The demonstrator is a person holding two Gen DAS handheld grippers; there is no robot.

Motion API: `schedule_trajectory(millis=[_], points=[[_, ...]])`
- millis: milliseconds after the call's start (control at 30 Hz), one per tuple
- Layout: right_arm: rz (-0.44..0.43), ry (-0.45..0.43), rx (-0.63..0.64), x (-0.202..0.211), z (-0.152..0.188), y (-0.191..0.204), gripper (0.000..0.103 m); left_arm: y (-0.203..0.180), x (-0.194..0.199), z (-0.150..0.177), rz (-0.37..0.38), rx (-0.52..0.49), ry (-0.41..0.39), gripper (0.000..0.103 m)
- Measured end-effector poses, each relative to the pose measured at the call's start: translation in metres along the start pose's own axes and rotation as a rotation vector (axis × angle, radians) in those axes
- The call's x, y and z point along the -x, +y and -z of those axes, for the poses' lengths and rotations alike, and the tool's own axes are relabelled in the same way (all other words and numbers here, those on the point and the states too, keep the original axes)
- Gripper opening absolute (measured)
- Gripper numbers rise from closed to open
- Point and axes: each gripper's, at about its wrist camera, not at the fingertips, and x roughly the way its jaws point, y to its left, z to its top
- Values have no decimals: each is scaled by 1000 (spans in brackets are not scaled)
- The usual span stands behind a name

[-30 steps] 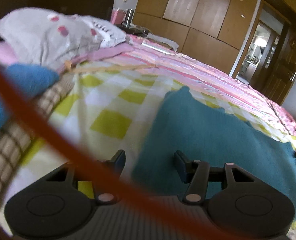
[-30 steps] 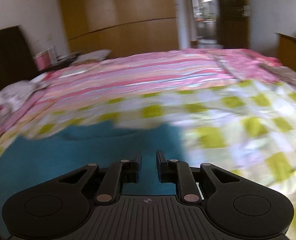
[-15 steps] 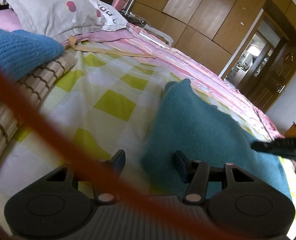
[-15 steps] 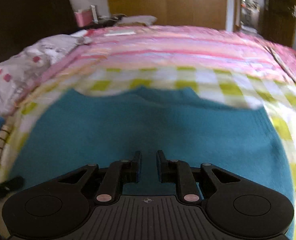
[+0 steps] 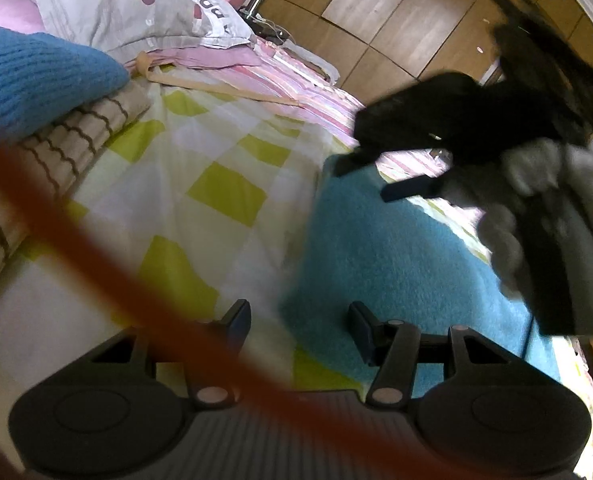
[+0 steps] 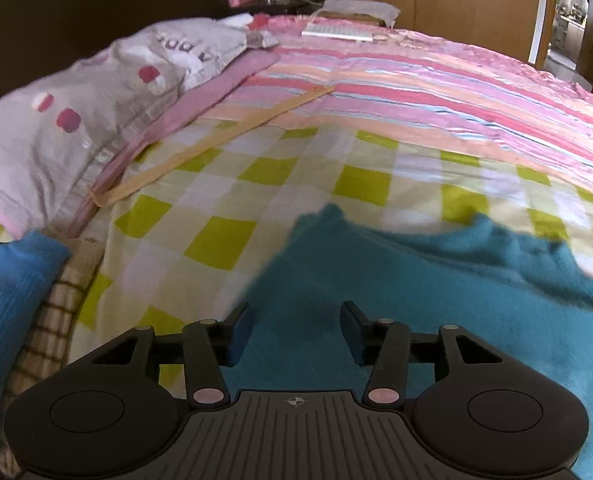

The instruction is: Fold small clothes

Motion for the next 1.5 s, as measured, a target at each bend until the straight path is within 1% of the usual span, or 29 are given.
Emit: schedule_trajectory(millis=[67, 133, 200, 300, 367, 433, 533, 600, 667, 700, 733, 767, 833, 1000, 1200, 1267, 1333, 1367, 1400, 1433, 1467, 1500], points=[[19, 32, 18, -13, -7, 12, 60, 0, -1, 0, 6, -4, 6, 58], [59, 79, 63, -27, -13, 25, 65, -1, -3, 1, 14, -5, 13, 58], [132, 116, 142, -40, -15, 43, 66, -3, -3, 3, 16, -16, 13, 58], [250, 157, 304, -60, -9, 65, 66, -7, -2, 5, 12, -44, 3, 58], [285, 161, 358, -66, -4, 70, 66, -9, -2, 7, 18, -54, 4, 59], [291, 158, 363, -66, -3, 69, 63, -8, -2, 7, 25, -52, 4, 59], [288, 157, 374, -62, -3, 64, 52, -9, -3, 8, 30, -50, -2, 63], [280, 157, 374, -59, -5, 61, 48, -10, -2, 8, 34, -55, -11, 64], [277, 154, 376, -57, -5, 59, 41, -12, 0, 8, 38, -69, -21, 65], [277, 150, 375, -55, -4, 59, 39, -12, 1, 8, 42, -75, -29, 68], [270, 143, 368, -51, -5, 58, 34, -12, 2, 8, 45, -79, -39, 71], [256, 136, 354, -45, -6, 56, 30, -13, 3, 8, 47, -83, -50, 76], [216, 119, 308, -33, -10, 45, 26, -15, 4, 10, 58, -88, -63, 79], [131, 77, 218, 3, -17, 18, 23, -24, 4, 19, 73, -134, -81, 88], [53, 29, 141, 38, -17, -12, 22, -46, 4, 26, 105, -205, -100, 89], [32, 18, 123, 45, -15, -20, 22, -55, 3, 26, 86, -226, -113, 89], [9, 9, 101, 53, -12, -27, 22, -61, 0, 24, 70, -223, -122, 88], [-4, 5, 88, 56, -11, -31, 22, -63, -1, 23, 65, -214, -116, 84], [-16, 1, 77, 59, -11, -35, 22, -65, -3, 21, 65, -206, -107, 74], [-29, -4, 66, 63, -9, -39, 21, -67, -3, 20, 68, -198, -97, 68], [-40, -8, 56, 66, -9, -43, 21, -71, -3, 20, 72, -193, -88, 56], [-52, -13, 44, 70, -8, -48, 21, -76, -3, 19, 73, -197, -85, 50]])
